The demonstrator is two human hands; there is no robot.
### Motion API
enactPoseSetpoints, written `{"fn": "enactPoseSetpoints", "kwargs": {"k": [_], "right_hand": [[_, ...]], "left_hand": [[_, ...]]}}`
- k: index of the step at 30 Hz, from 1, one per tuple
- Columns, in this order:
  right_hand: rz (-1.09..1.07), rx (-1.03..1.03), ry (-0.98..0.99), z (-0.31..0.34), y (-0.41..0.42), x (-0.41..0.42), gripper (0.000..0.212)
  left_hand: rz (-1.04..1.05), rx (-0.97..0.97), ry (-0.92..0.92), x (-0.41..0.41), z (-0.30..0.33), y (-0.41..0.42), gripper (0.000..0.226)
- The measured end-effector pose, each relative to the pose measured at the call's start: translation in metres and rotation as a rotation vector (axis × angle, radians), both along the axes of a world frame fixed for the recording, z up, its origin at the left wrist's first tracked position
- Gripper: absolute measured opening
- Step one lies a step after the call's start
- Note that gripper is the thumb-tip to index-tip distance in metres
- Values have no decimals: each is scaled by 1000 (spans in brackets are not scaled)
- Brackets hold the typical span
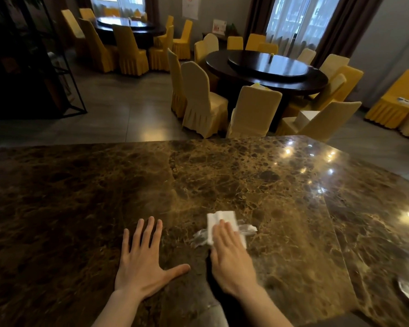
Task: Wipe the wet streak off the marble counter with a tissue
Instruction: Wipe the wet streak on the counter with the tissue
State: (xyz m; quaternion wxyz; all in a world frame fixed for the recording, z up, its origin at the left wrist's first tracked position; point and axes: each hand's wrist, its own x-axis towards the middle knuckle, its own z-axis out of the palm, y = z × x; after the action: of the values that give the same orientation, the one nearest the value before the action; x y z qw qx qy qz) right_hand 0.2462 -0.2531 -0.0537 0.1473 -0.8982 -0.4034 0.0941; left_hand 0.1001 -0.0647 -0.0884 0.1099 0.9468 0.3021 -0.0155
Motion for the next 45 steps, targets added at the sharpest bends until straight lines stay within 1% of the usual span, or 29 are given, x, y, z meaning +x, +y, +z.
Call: {"fn": "enactPoseSetpoints", "kwargs": {"k": [2,3,4,6,8,10,11,15,16,17,20,22,24,27,28,30,32,34,35,37,38,39,40,42,43,44,45], "right_hand": [[208,1,31,-5,7,-24,67],[252,1,28,-6,5,-28,68],[235,17,15,-5,1,-23,68],[71,48,-3,-3,-13,0,65],[-115,34,-3,3,-25,22,62],[-184,28,3,9,-21,25,60],[-149,44,14,10,-13,18,60],[214,51,49,-1,10,-34,66],[227,69,25,-1,7,-33,64],[180,93,-1,0,2,-25,60],[-71,119,-32,9,-19,8,55],[-148,106,-63,16,-20,13,51],[-99,101,-69,20,-11,3,45],[95,90,-79,18,-5,-14,21],[132,84,-77,18,-7,-14,19],[80,106,-72,20,-19,-1,24],[-79,126,-77,22,-33,21,27],[-218,87,-111,21,-39,35,27],[-234,61,-134,19,-37,34,29],[-152,85,-114,16,-26,17,41],[-68,115,-101,13,-21,5,45],[28,138,-104,12,-18,-6,45],[113,151,-119,12,-17,-13,40],[193,155,-126,17,-20,-11,20],[171,175,-105,22,-21,-4,11],[116,224,-45,28,-25,4,7],[25,318,24,33,-27,16,12]], "left_hand": [[-1,1,3,1,3,-1,144],[-2,-1,2,0,5,-1,144],[-3,-6,2,0,6,-1,143],[-6,-17,-1,-1,8,-1,142],[-4,-23,-5,-1,9,-1,141],[-2,-19,-8,-2,8,-2,141],[-1,-17,-15,-2,8,-2,140],[0,-6,-7,-2,6,-2,141],[1,-1,-8,-2,6,-2,142],[0,0,-7,-2,6,-2,141],[-4,-4,-11,-3,6,-1,141],[-1,-5,-10,-2,6,-1,140],[-1,-7,-11,-2,5,0,140],[9,3,5,-1,4,0,142],[11,3,9,-1,3,0,142],[14,-8,-5,0,4,0,142],[18,-11,-5,0,5,0,142],[21,-8,-1,0,5,-1,142],[23,-10,-7,0,5,-1,141],[20,-15,-18,0,4,0,141],[19,-15,-17,-1,4,0,140],[21,-13,-13,0,4,0,140],[23,-6,-10,0,4,1,141],[20,3,-11,0,3,1,141],[17,-2,-12,0,3,2,141],[15,-10,-10,0,2,1,140],[16,-12,-10,0,2,1,140]]}}
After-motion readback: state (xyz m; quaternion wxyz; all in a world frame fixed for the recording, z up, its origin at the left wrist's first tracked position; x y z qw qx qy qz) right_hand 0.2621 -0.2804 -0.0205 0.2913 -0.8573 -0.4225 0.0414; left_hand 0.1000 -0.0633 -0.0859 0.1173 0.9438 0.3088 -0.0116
